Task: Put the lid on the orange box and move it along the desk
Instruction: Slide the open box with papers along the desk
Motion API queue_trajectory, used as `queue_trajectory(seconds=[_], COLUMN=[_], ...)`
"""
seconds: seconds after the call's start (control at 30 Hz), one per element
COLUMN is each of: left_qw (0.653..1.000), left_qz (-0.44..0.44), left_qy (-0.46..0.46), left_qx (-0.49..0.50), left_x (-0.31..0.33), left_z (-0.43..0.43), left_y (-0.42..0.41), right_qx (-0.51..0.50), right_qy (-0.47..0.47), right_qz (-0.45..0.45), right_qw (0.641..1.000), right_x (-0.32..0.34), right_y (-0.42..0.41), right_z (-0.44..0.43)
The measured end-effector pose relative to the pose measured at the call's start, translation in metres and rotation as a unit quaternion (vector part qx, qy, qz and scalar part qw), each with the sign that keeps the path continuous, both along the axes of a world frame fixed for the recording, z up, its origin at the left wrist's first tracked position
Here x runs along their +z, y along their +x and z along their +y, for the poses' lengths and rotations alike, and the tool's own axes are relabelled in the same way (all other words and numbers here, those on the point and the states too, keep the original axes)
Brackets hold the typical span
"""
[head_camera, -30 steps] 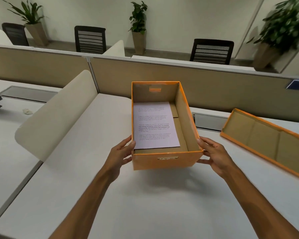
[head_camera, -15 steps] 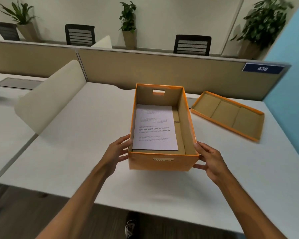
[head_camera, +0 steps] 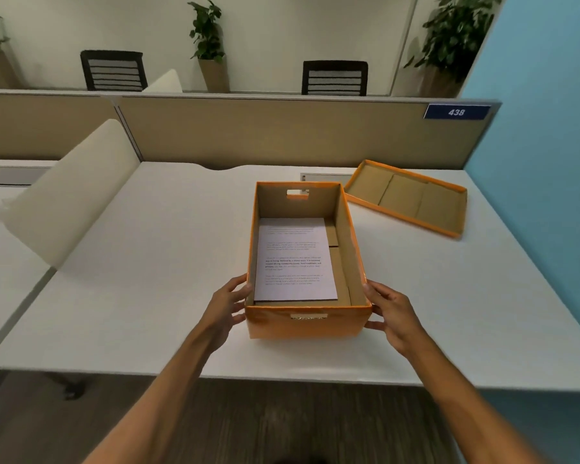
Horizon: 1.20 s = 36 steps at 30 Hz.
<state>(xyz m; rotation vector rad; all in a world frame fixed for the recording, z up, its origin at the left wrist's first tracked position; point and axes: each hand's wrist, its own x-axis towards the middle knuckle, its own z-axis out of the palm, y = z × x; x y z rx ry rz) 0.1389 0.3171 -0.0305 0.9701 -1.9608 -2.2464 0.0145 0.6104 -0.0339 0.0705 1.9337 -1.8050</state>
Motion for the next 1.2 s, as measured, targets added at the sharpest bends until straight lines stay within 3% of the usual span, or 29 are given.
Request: queue_trajectory(seconds=[0.2,0.43,0.5,0.6,0.8,0.97,1.2], left_qw=[1.000,0.999,0.996,0.974,0.905,0.884,0.879], left_qz=[-0.004,-0.008,-0.013,-0.027,0.073,0.122,0.171], left_qy=[0.011,-0.034,-0.081,-0.225,-0.417,-0.445,-0.424], left_qx=[-0.013,-0.024,-0.018,-0.010,-0.037,-0.075,-0.135], left_x=[-0.009,-0.005,-0.008,-0.003,0.030,0.050,0.064], left_z=[-0.005,-0.007,-0.008,-0.005,0.017,0.061,0.130], left_y=[0.011,0.010,0.008,0.003,-0.022,-0.061,-0.122], right_qx=[-0.015,-0.033,-0.035,-0.042,-0.044,-0.055,-0.094], right_qy=[0.005,0.047,0.066,0.103,0.176,0.184,0.143], right_qz=[-0.019,0.027,0.044,0.073,0.148,0.167,0.163], right_qw=[1.000,0.998,0.996,0.991,0.972,0.967,0.972], right_x=[-0.013,-0.013,-0.013,-0.010,0.001,0.012,0.031], right_y=[0.017,0.025,0.026,0.026,0.014,-0.004,-0.050], right_z=[0.000,-0.008,-0.010,-0.010,0.001,0.025,0.070])
